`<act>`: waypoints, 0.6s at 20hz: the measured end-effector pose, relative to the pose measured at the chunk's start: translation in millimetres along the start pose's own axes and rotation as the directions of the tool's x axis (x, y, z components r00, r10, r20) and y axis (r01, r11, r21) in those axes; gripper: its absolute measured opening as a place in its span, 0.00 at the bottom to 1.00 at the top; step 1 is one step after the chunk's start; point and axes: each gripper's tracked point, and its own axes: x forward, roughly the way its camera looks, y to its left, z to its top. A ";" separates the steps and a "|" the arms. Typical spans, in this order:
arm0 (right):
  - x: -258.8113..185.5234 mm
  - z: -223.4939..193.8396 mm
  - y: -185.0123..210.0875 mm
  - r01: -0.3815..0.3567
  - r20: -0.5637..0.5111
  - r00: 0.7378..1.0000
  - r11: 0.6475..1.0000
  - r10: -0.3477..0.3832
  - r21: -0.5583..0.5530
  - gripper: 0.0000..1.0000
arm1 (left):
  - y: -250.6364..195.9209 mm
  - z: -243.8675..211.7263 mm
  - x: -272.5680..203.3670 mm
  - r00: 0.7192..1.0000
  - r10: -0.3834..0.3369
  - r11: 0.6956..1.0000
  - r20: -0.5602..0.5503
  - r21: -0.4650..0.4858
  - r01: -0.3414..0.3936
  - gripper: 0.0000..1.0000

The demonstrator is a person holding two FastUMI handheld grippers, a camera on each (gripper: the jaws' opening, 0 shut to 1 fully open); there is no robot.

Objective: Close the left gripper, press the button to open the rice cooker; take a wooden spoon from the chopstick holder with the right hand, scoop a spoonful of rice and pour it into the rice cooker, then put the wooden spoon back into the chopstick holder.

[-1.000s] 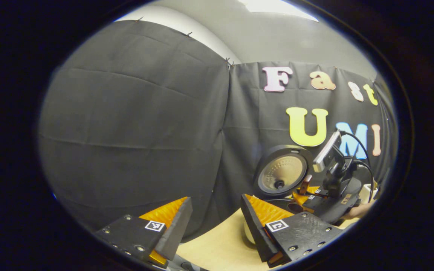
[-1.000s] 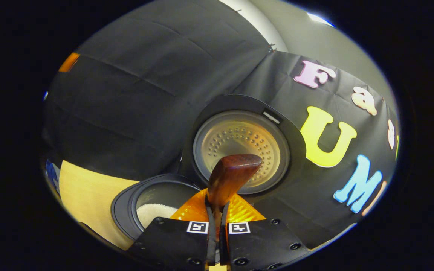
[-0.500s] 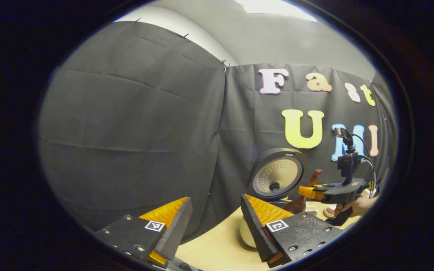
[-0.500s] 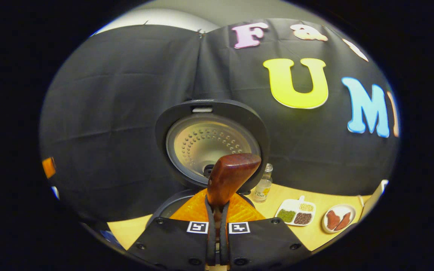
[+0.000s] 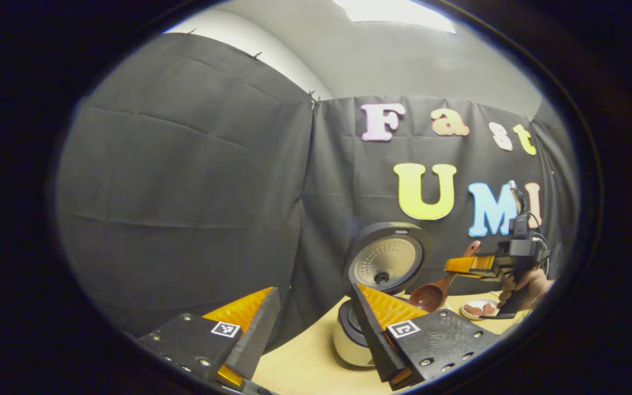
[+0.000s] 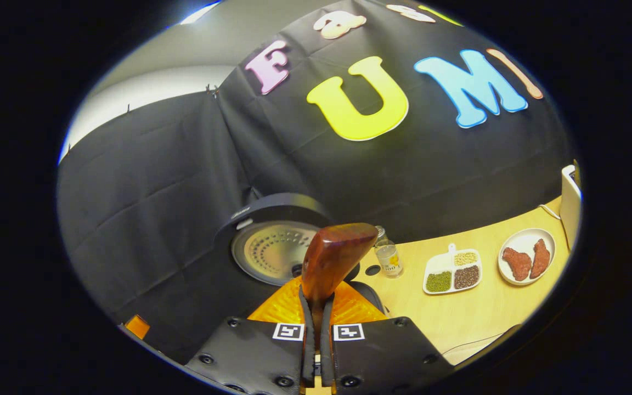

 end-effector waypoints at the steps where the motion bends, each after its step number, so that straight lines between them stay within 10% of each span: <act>1: -8.5 7.3 -5.3 0.009 0.014 1.000 1.000 -0.009 0.016 0.06 | -4.7 1.5 2.4 1.000 -0.011 1.000 0.003 0.001 0.011 0.79; 12: -95.4 56.5 -99.2 0.188 0.130 0.973 0.981 -0.194 0.053 0.06 | -74.2 18.4 16.8 0.989 -0.143 0.990 0.036 0.006 0.143 0.81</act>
